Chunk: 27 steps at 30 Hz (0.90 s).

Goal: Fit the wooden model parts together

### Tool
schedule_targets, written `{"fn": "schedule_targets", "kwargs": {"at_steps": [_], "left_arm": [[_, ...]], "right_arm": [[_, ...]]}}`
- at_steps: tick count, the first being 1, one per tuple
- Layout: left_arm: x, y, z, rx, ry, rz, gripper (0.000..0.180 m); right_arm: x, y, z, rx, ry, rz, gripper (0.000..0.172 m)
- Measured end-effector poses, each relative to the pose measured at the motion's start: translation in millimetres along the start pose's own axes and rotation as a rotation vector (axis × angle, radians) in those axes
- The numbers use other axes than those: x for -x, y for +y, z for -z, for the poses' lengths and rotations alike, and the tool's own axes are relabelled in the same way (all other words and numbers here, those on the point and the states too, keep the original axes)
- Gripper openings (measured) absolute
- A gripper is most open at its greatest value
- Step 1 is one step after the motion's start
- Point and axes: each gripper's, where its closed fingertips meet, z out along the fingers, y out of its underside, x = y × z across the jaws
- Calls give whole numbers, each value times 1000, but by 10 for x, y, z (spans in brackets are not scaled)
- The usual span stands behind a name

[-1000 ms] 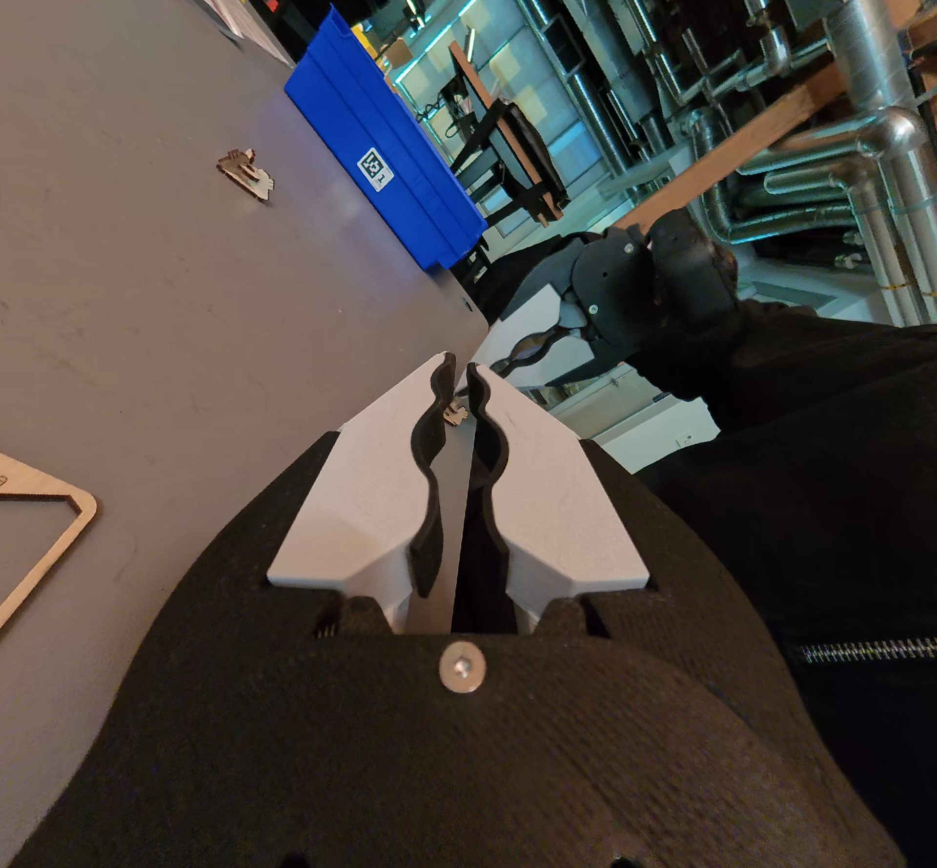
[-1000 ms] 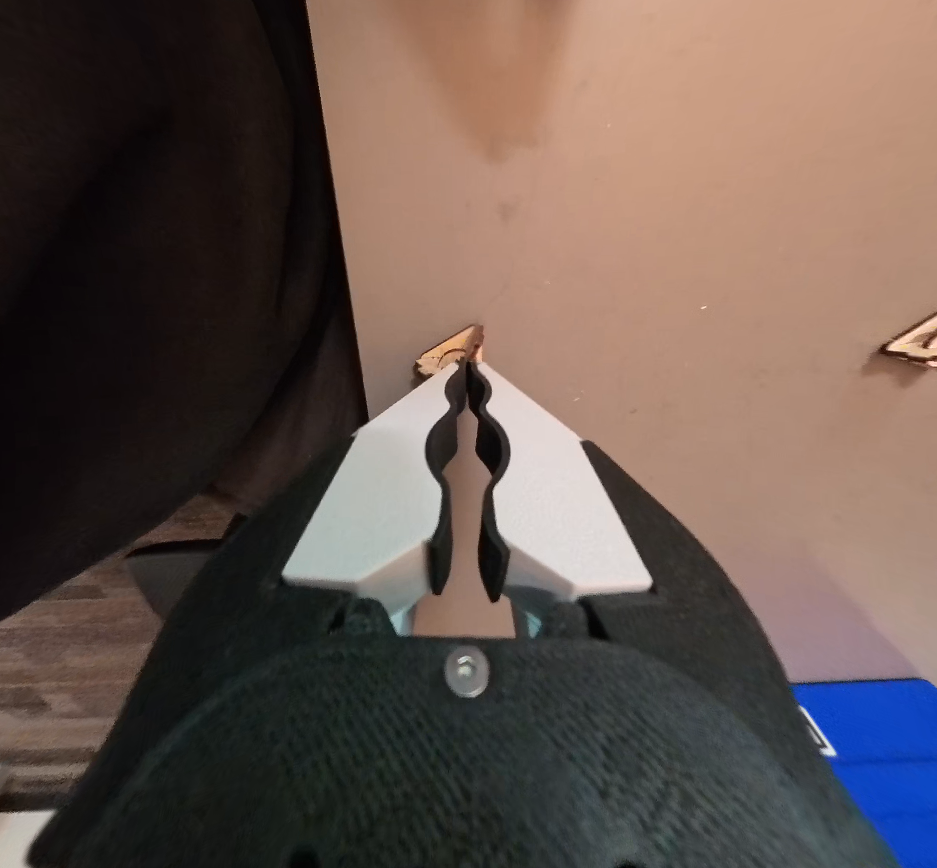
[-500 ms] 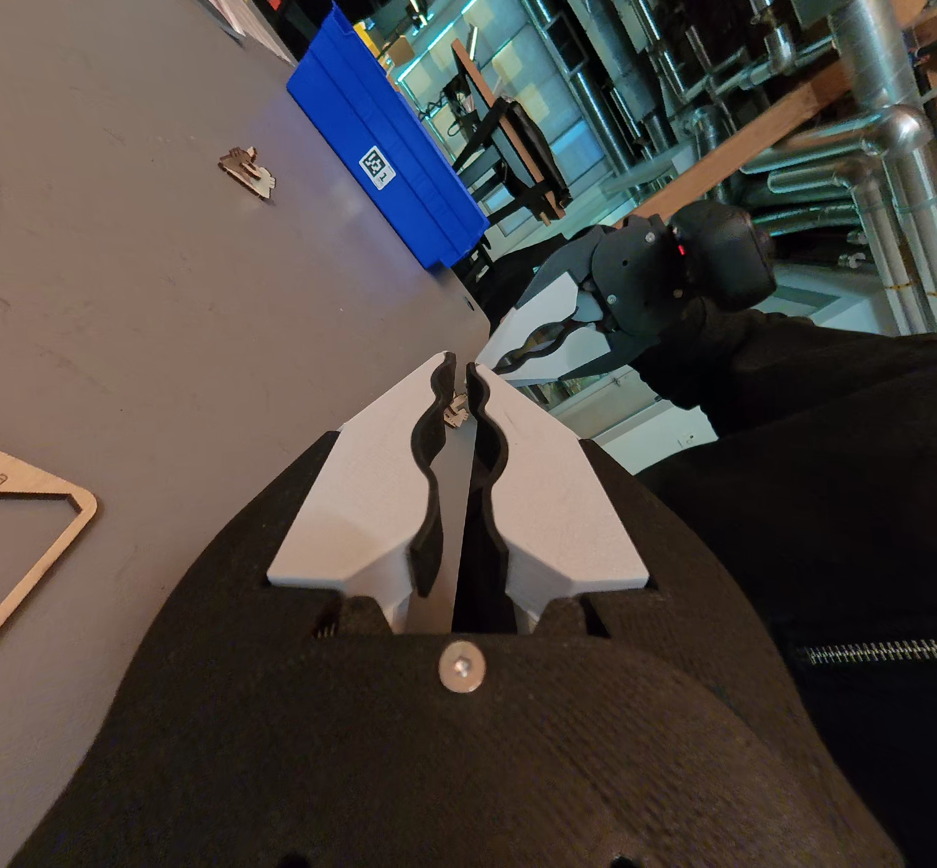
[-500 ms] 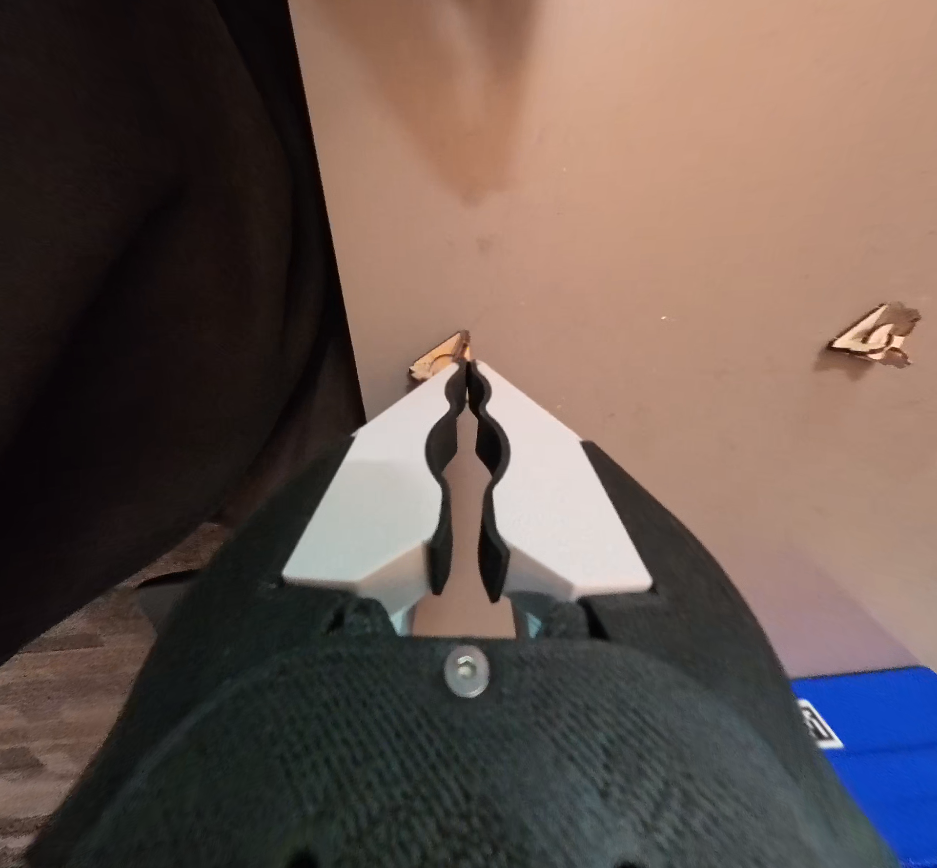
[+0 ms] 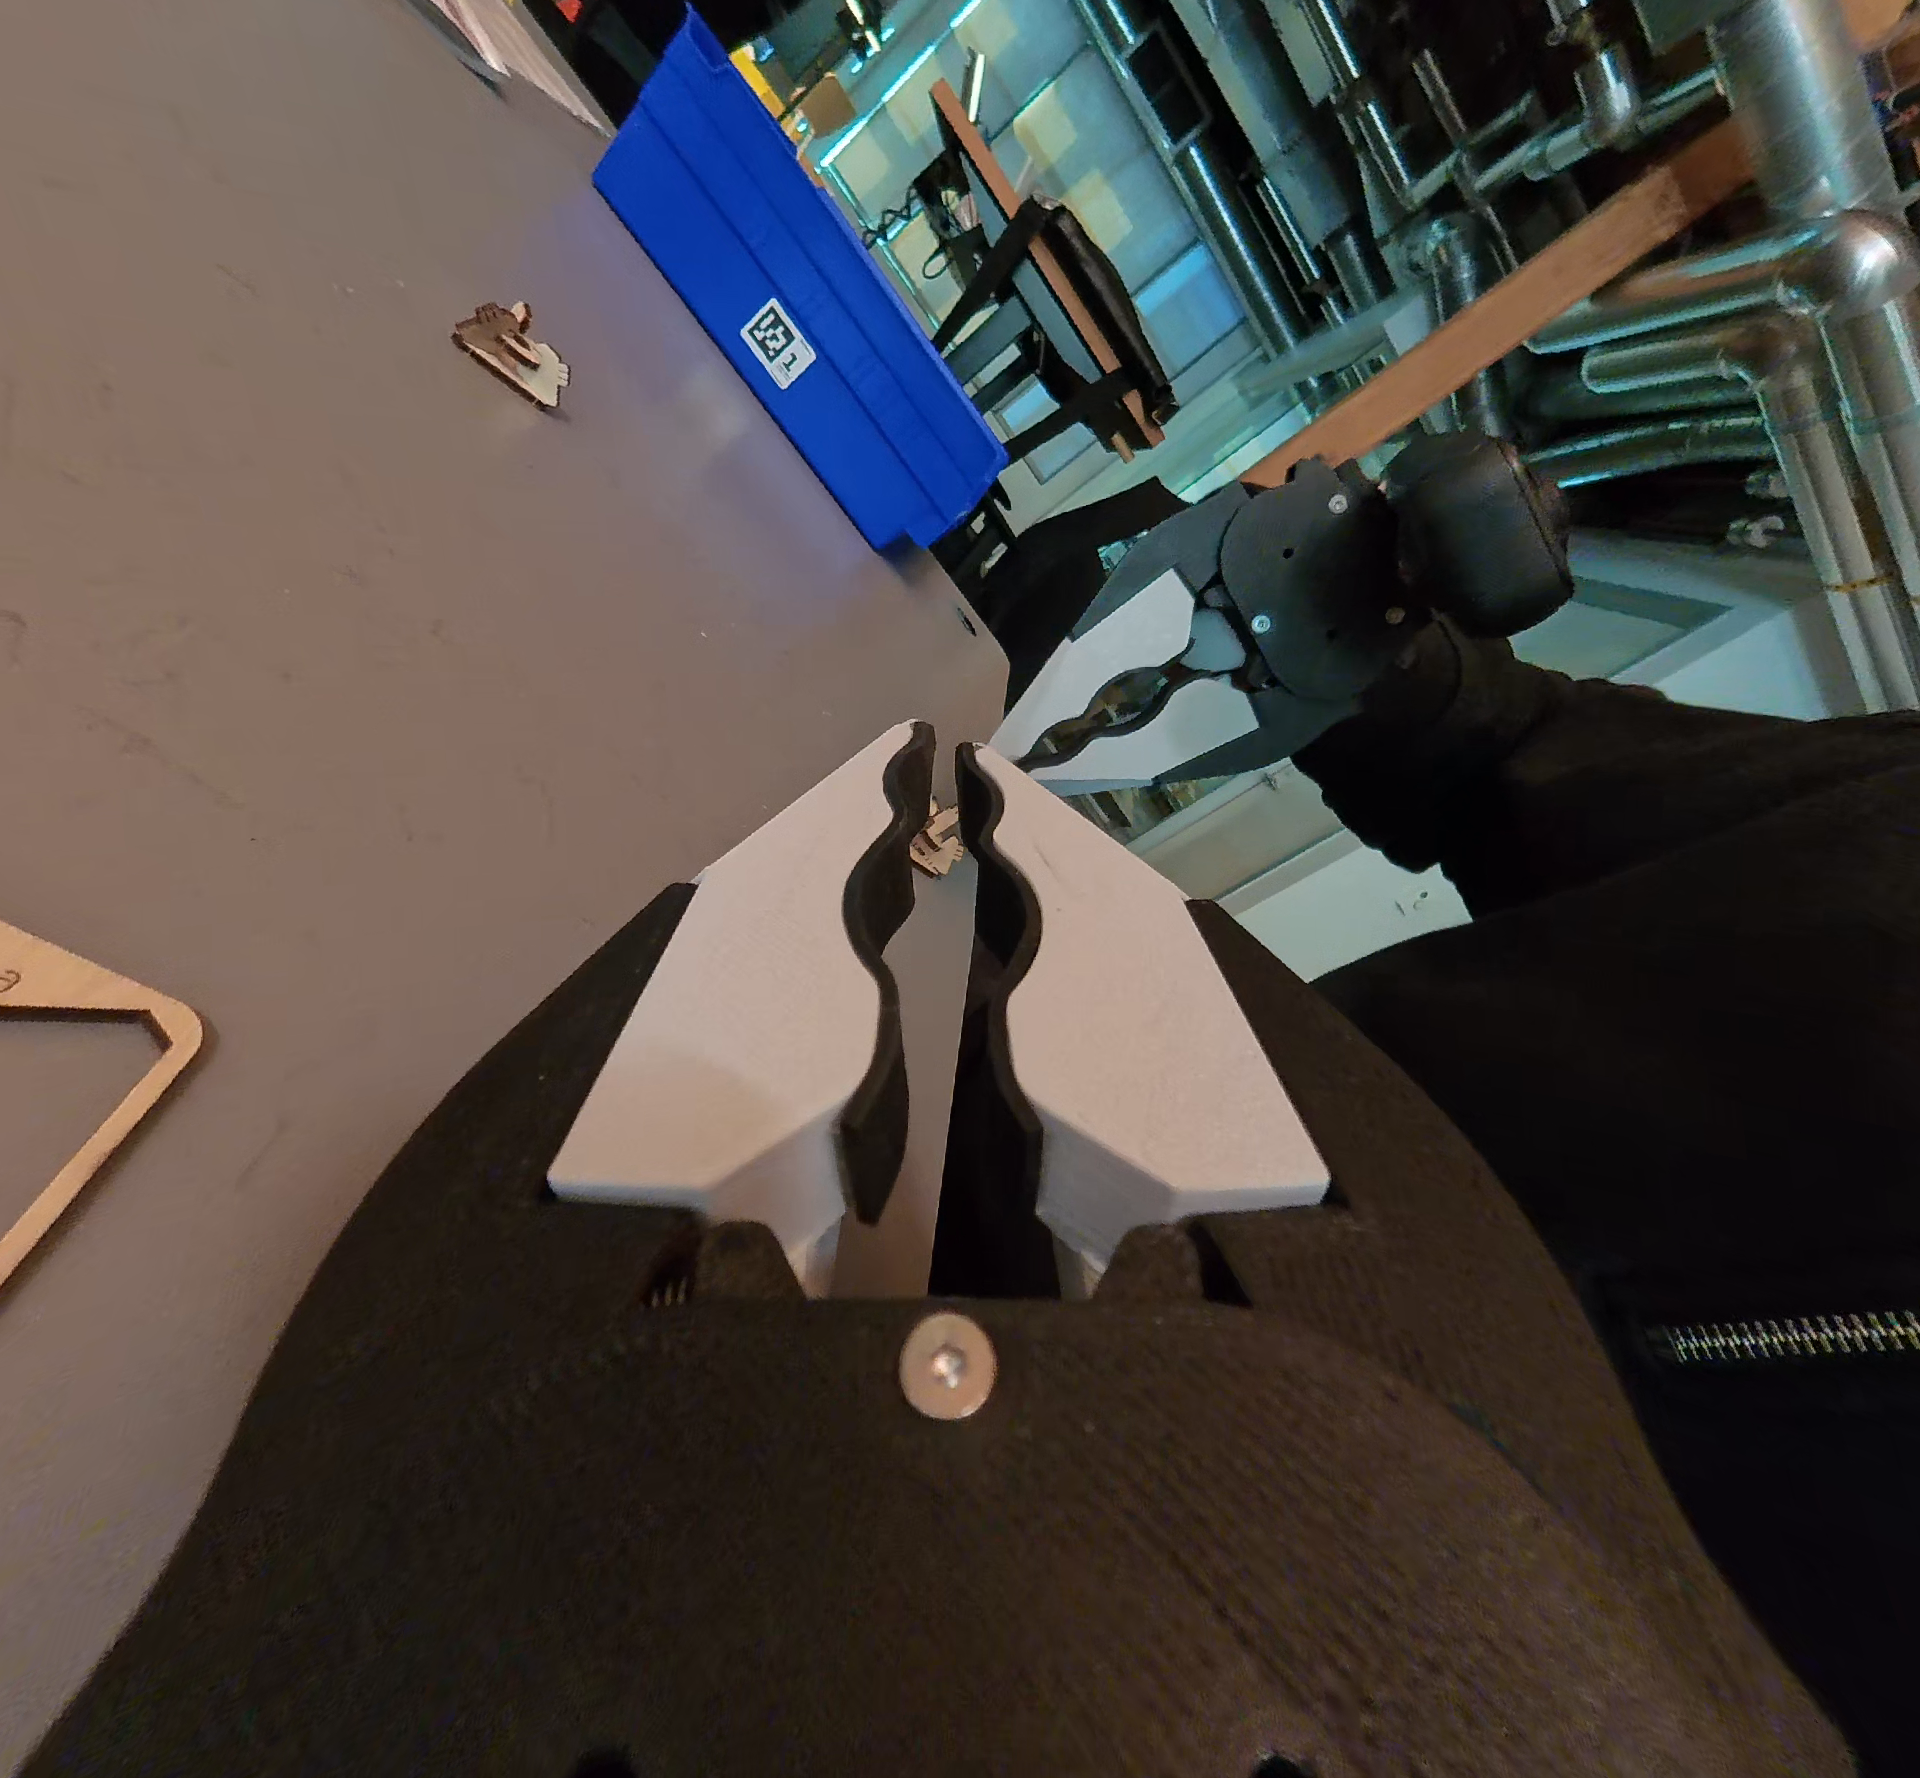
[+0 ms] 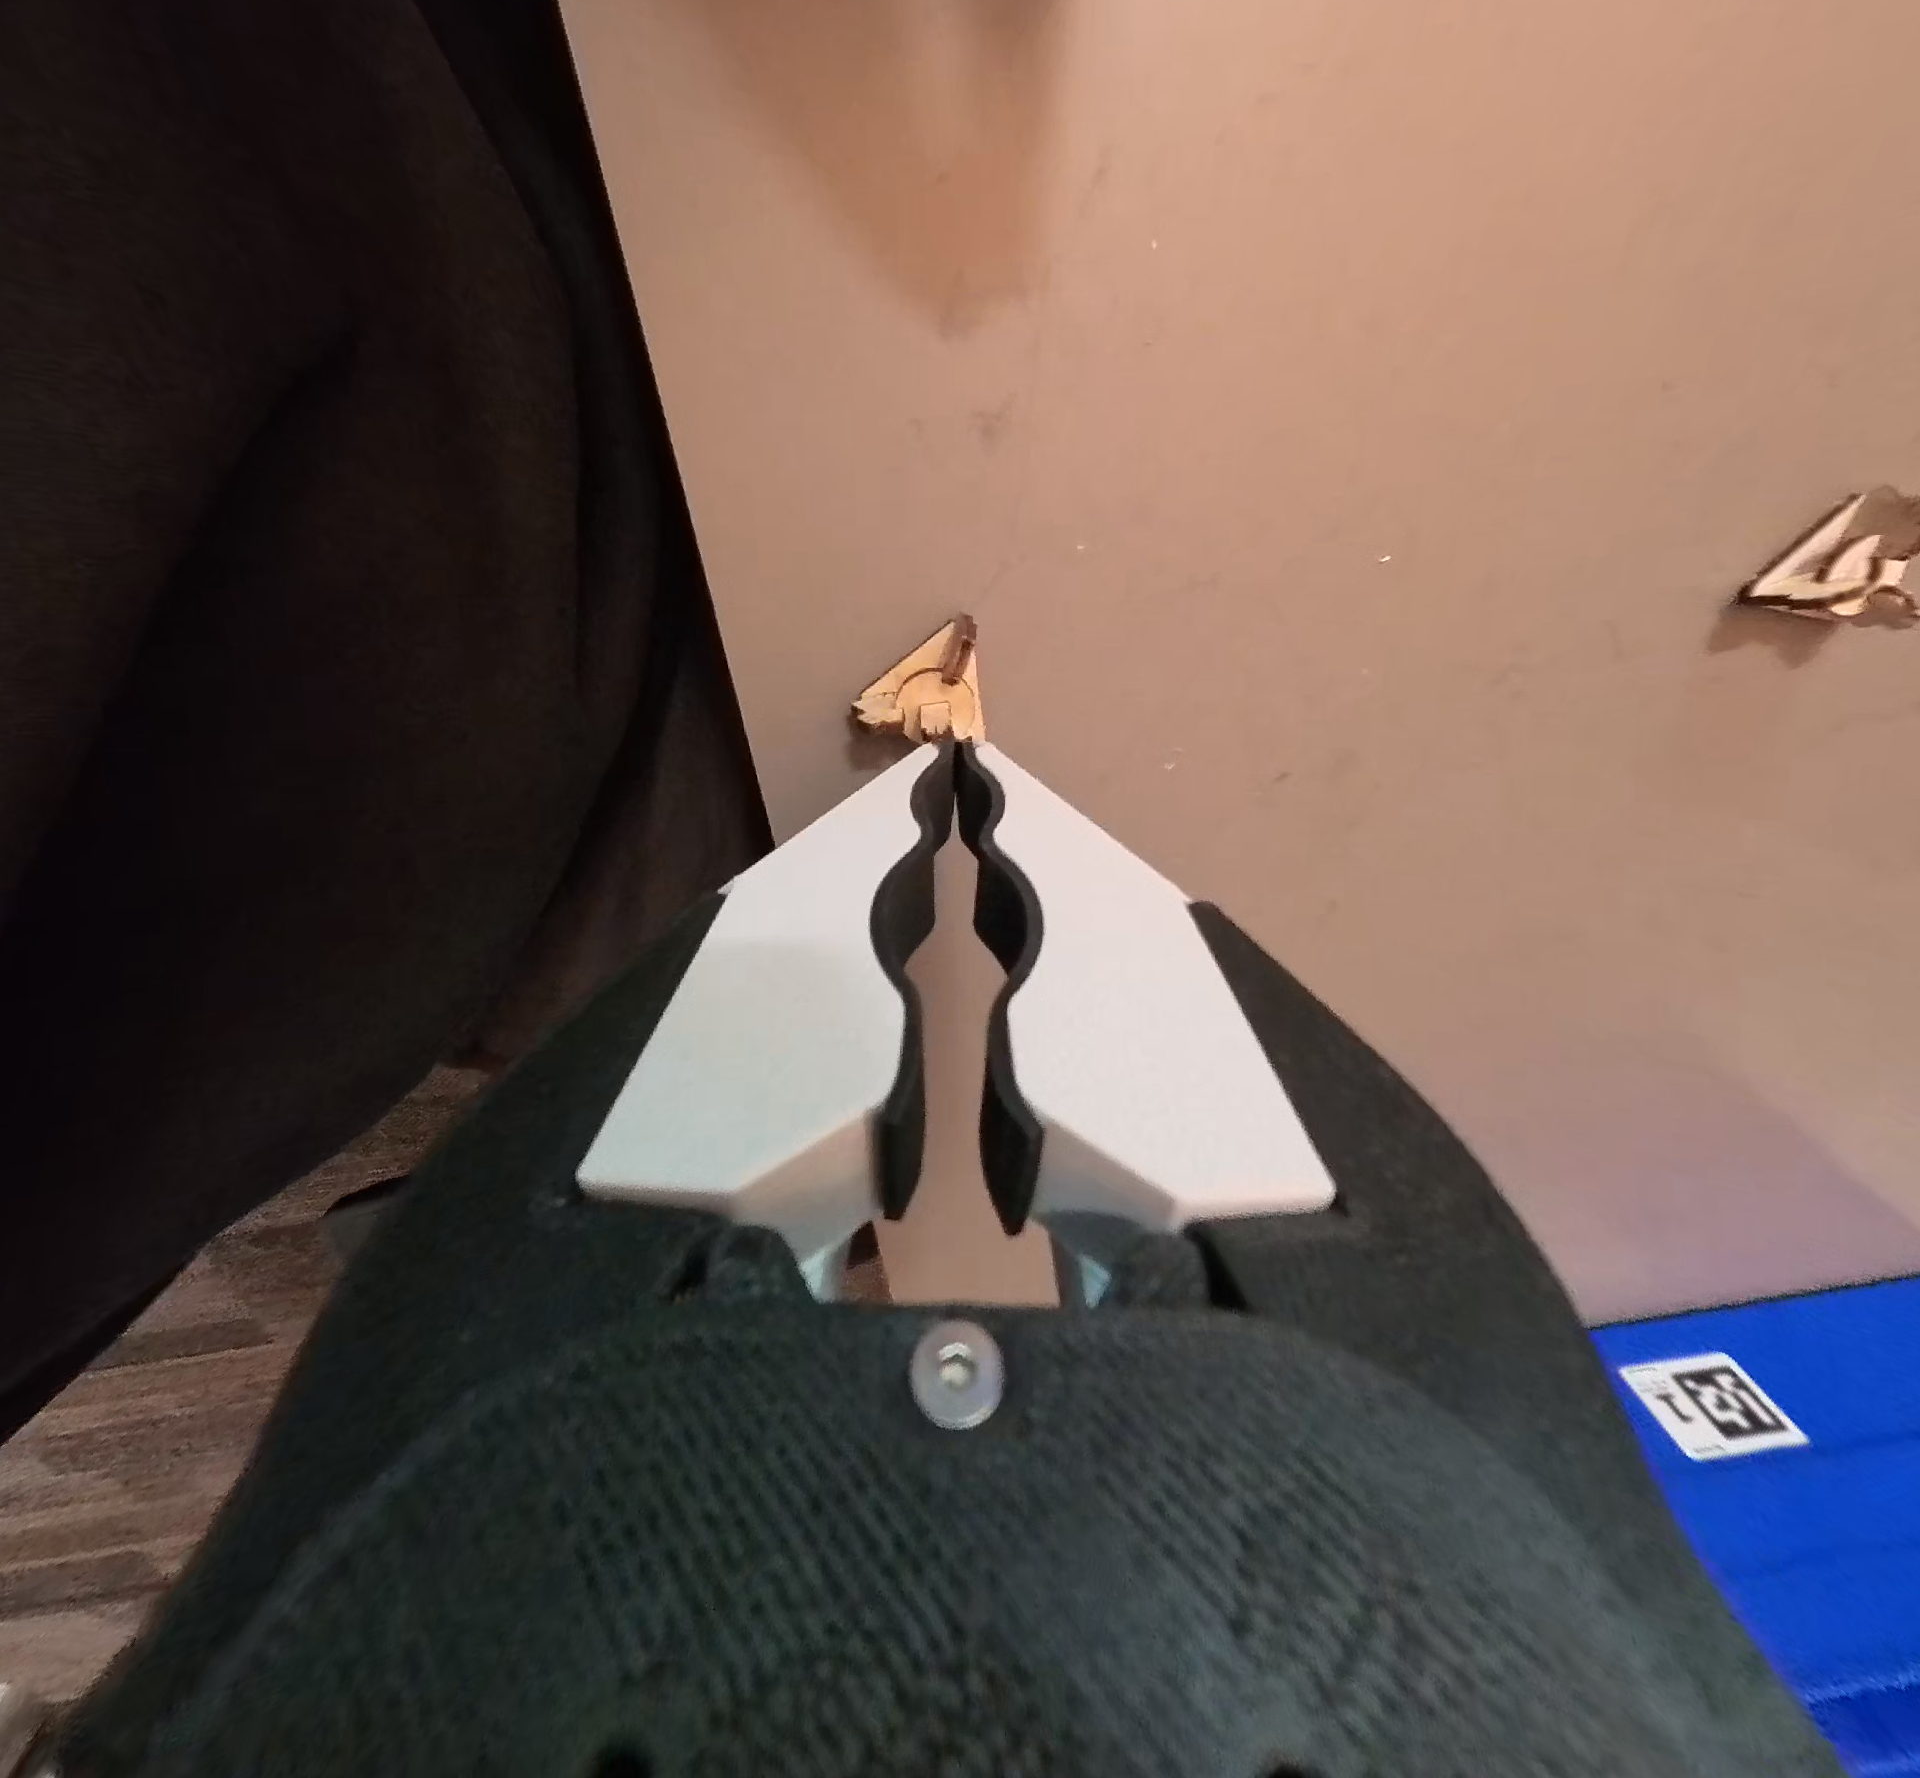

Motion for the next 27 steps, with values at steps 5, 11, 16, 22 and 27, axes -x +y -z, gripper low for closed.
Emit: {"fn": "schedule_targets", "kwargs": {"at_steps": [5, 11, 16, 22, 27], "left_arm": [[1, 0, 0, 0, 0, 0, 2], [1, -1, 0, 0, 1, 1, 2], [0, -1, 1, -1, 3, 2, 2], [-4, -4, 3, -2, 6, 3, 2], [-9, 0, 3, -1, 7, 2, 2]], "right_arm": [[25, 29, -32, 2, -12, -12, 0], [43, 0, -54, -20, -27, -29, 6], [31, 4, -95, -6, -19, -12, 7], [14, -20, -113, -24, -47, -30, 4], [9, -30, -127, -37, -66, -45, 7]]}}
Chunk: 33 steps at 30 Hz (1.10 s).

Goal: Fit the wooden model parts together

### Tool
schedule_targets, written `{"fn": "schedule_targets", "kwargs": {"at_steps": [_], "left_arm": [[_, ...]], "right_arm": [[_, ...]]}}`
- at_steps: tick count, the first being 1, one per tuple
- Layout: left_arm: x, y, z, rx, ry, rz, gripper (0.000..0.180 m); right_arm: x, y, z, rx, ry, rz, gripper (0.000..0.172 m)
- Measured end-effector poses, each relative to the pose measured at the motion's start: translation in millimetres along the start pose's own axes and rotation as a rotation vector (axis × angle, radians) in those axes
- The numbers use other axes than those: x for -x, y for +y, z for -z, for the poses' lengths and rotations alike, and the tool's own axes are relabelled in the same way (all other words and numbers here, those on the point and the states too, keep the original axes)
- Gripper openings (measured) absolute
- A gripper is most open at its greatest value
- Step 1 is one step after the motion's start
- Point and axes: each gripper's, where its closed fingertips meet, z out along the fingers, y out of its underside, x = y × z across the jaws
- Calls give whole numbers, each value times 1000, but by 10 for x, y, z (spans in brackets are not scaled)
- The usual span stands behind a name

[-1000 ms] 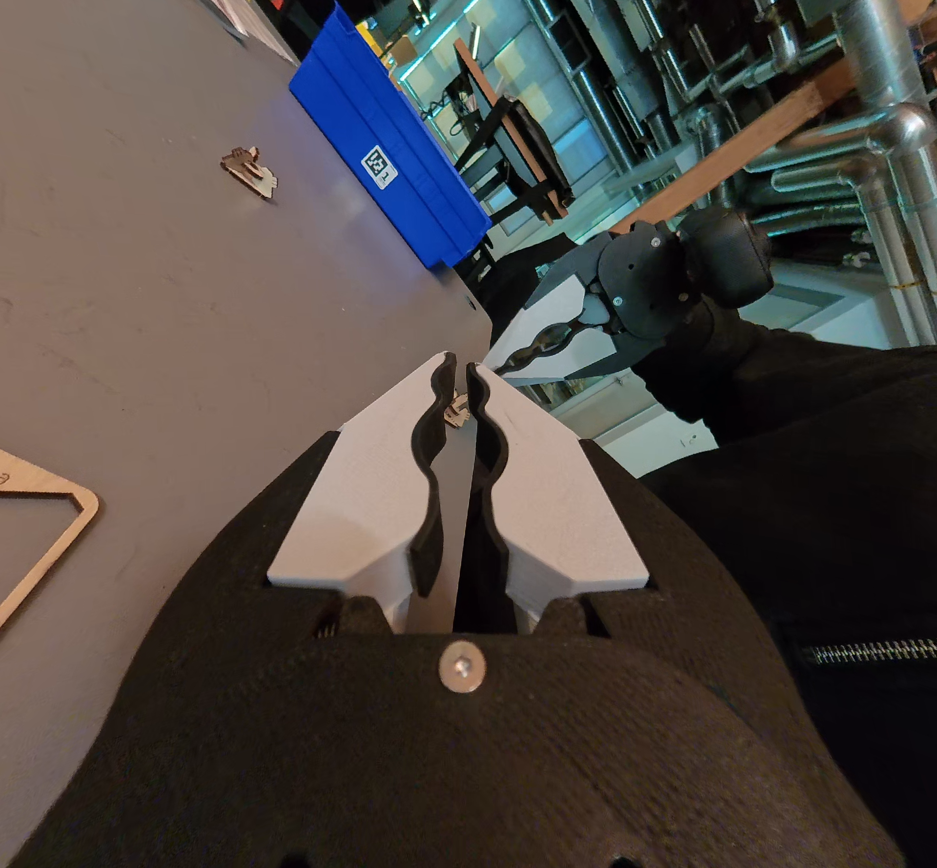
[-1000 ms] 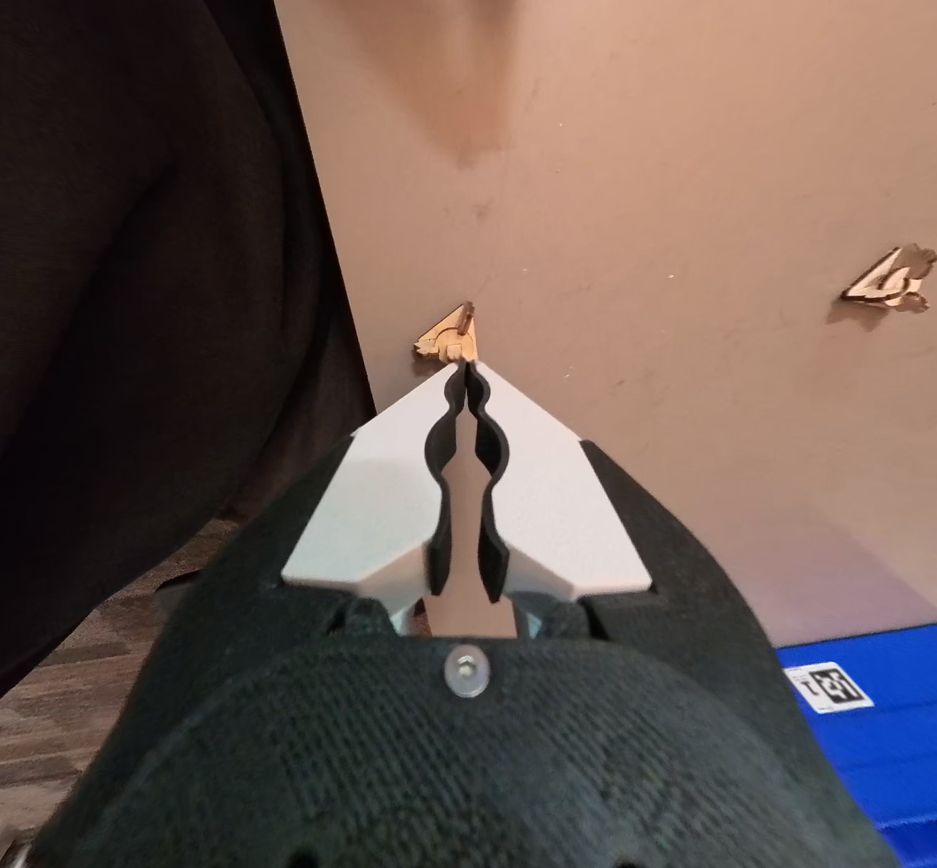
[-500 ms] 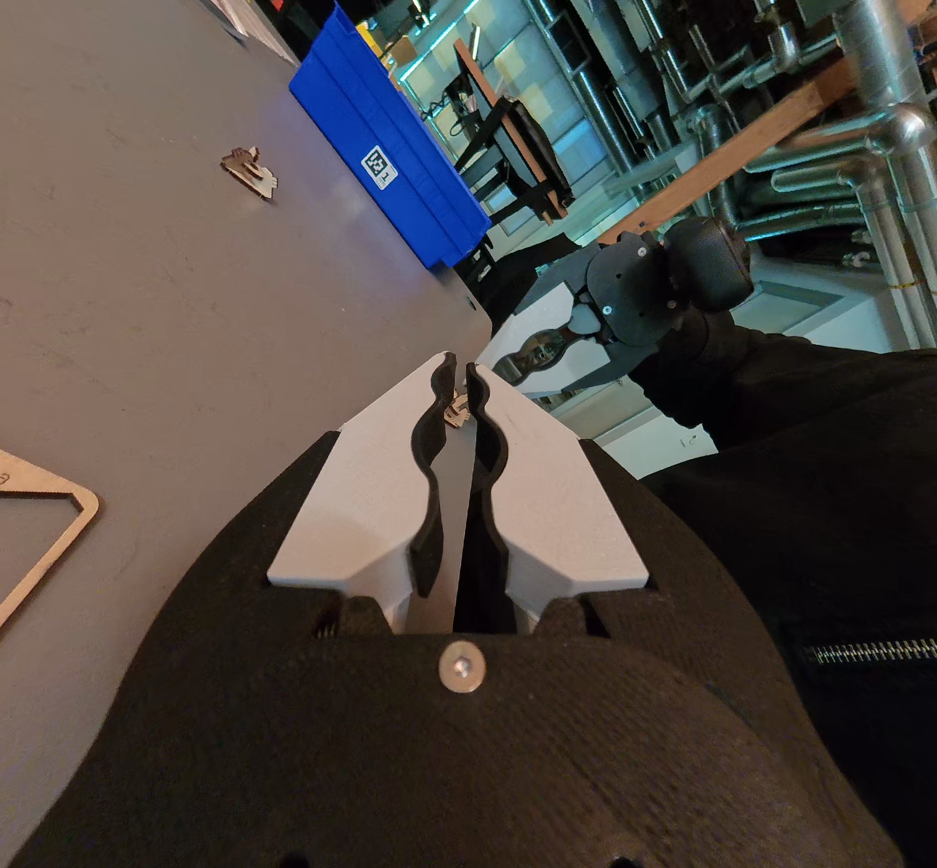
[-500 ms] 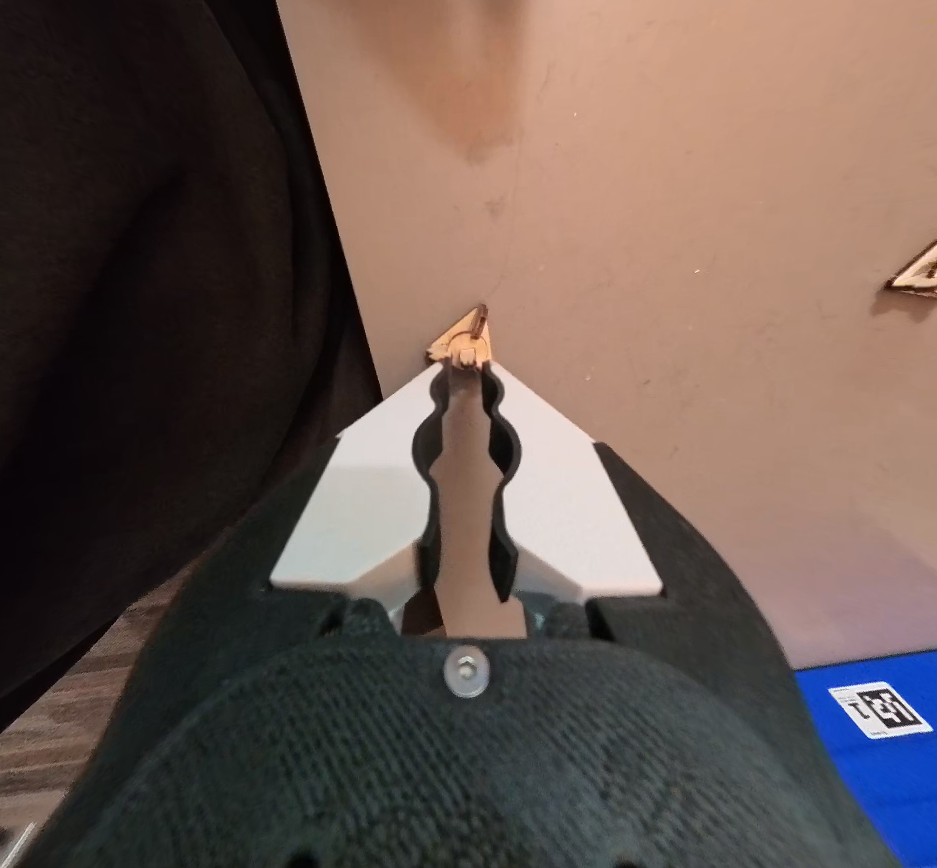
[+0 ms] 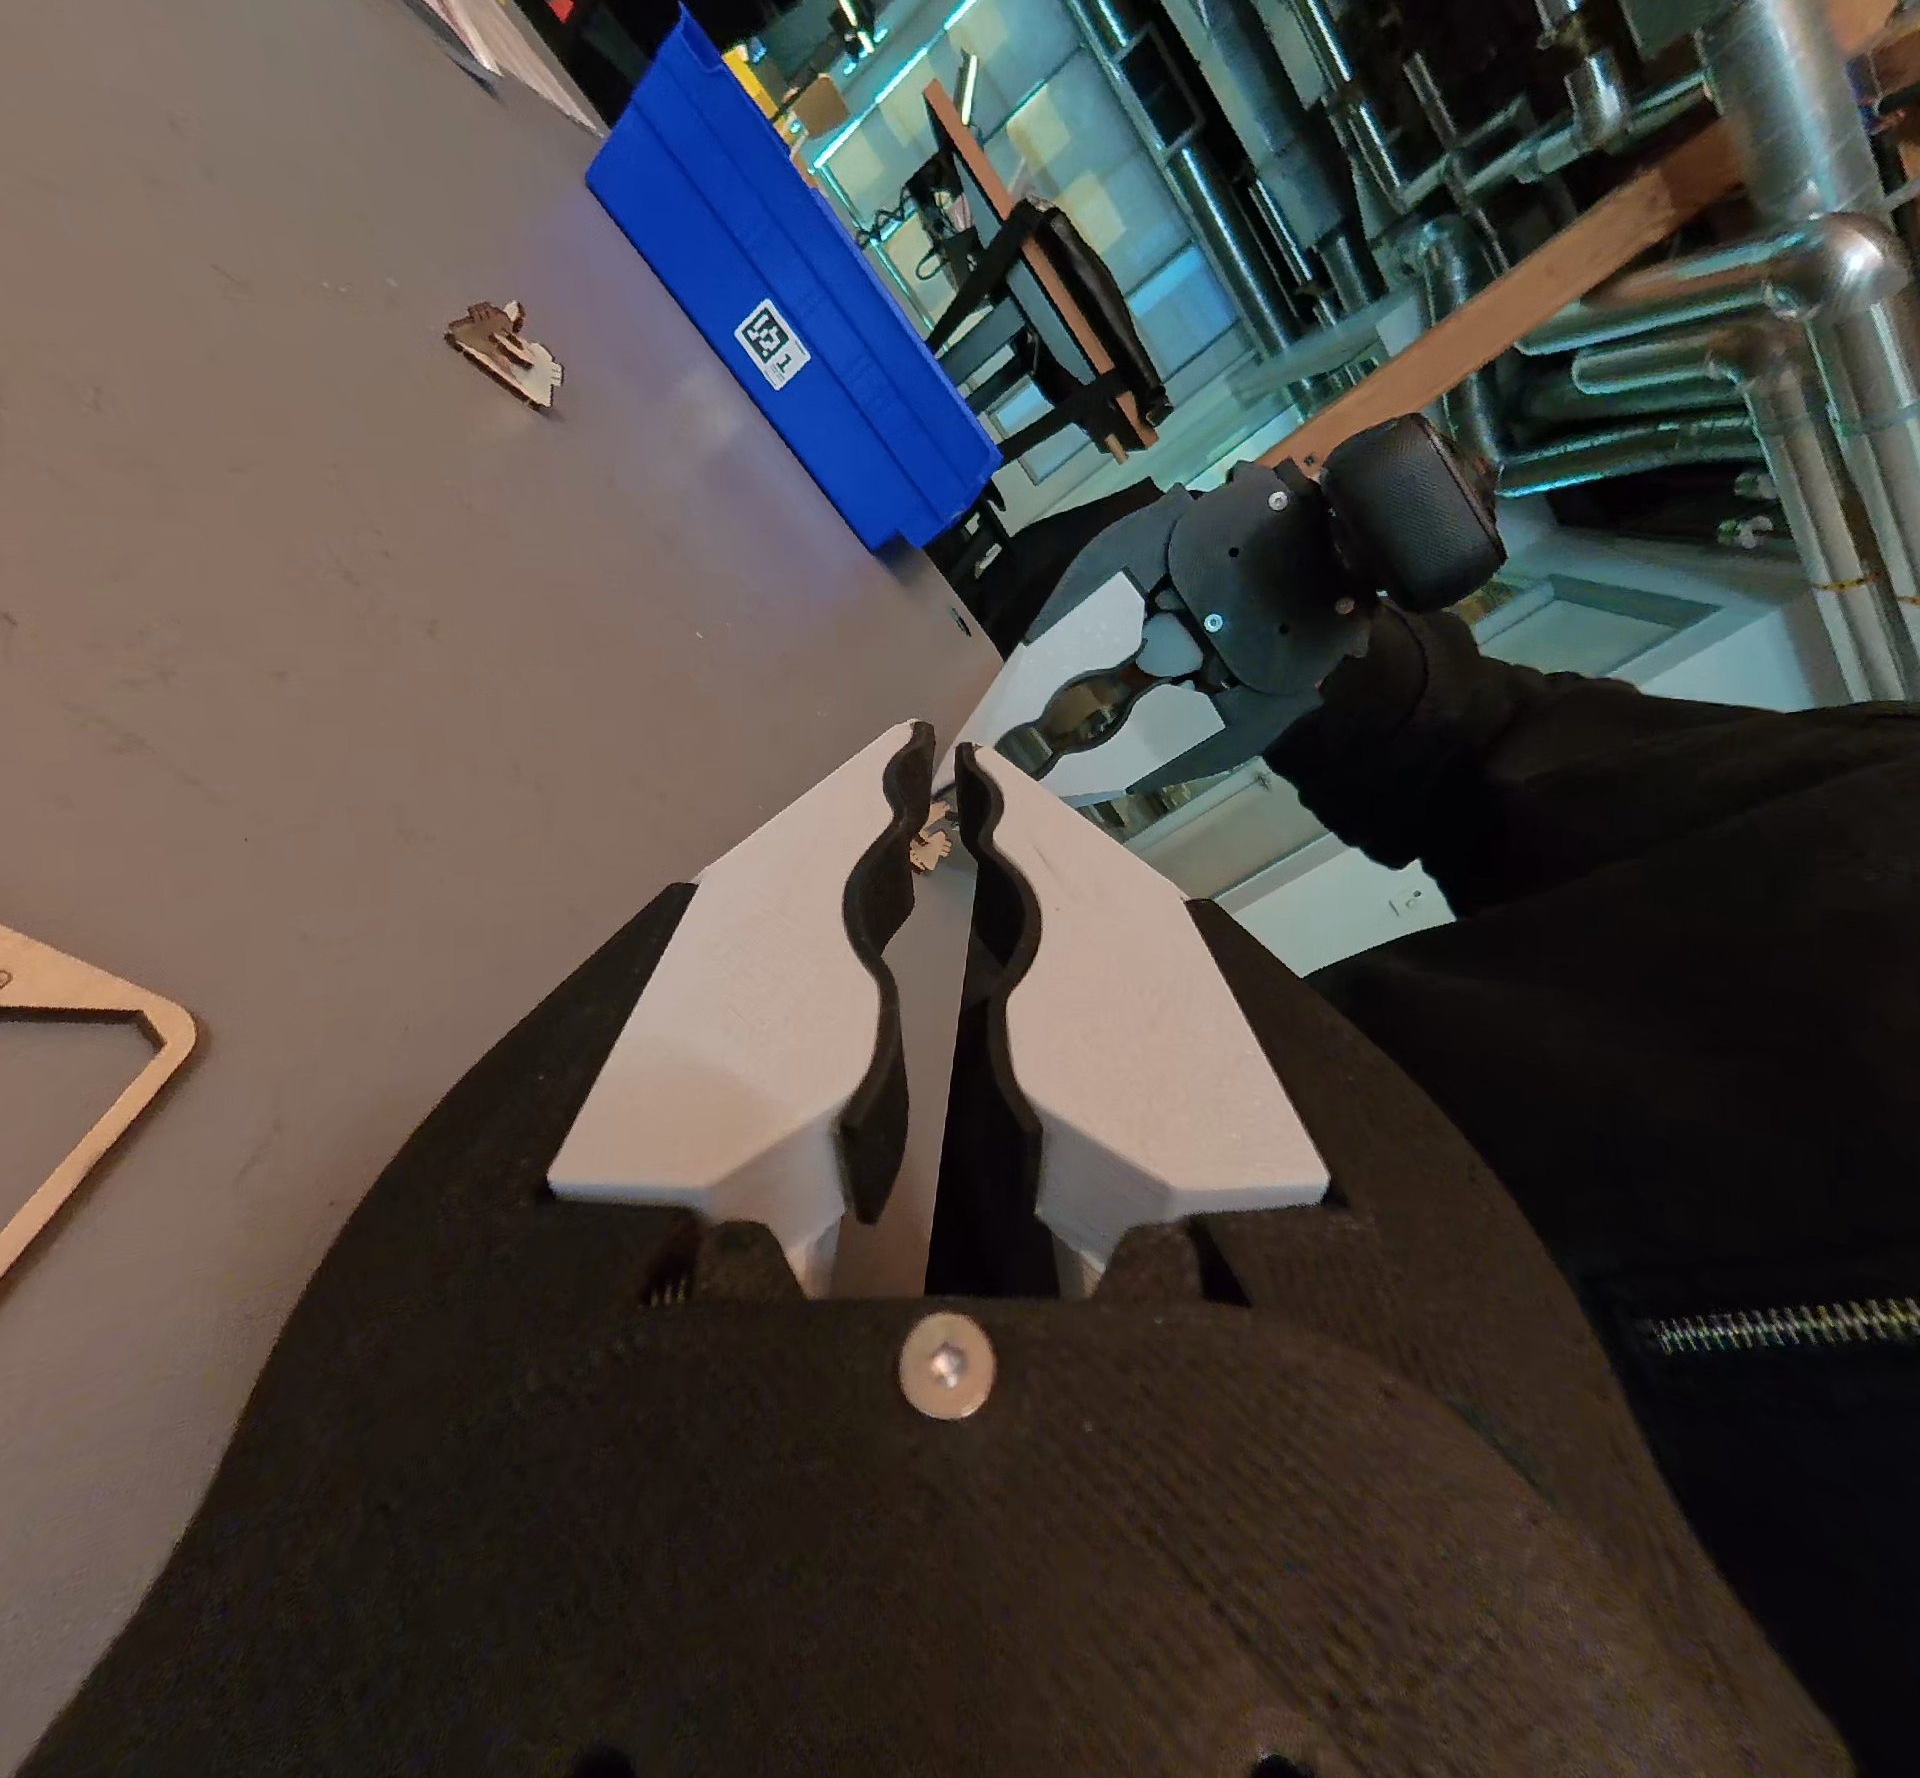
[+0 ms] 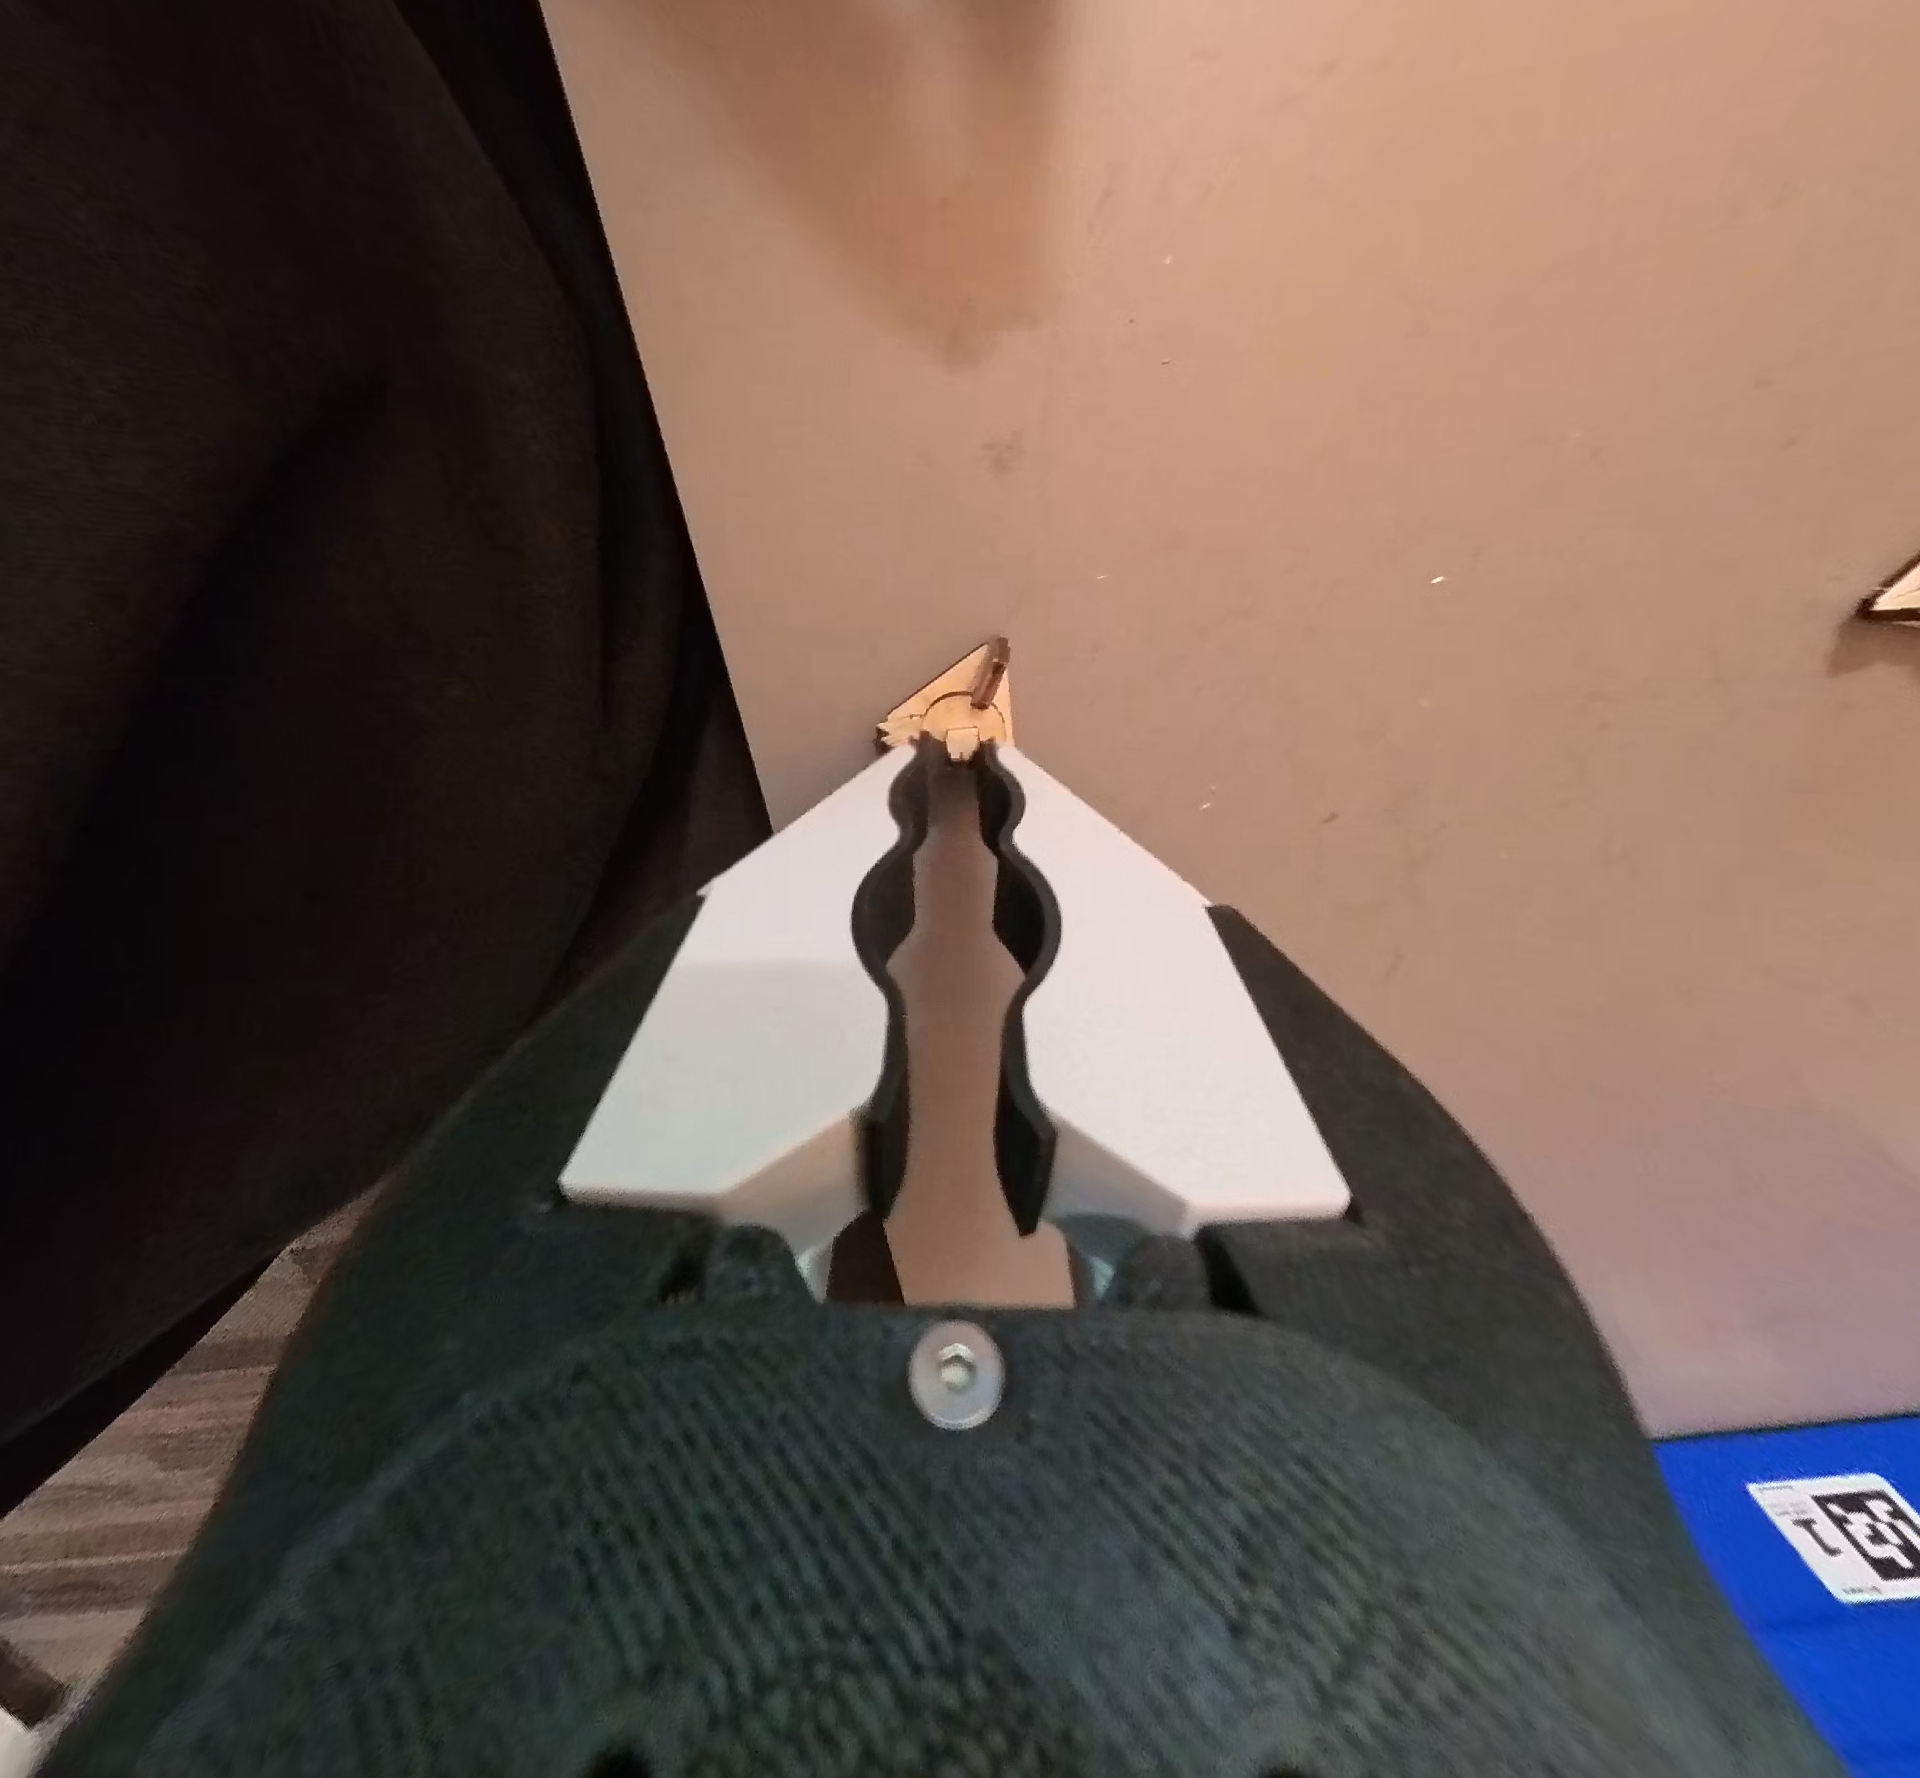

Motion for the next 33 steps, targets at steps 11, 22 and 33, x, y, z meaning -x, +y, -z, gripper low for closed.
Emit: {"fn": "schedule_targets", "kwargs": {"at_steps": [11, 22, 33], "left_arm": [[20, 7, -11, 4, -20, -7, 2], [74, -140, -81, -64, -136, -155, 0], [-45, -238, -497, -62, -335, -445, 0]], "right_arm": [[-417, 79, -27, -116, 101, -45, 5], [-1186, 140, 3, -265, 134, -152, 13], [-1164, -332, 588, -784, 215, -182, 31]]}}
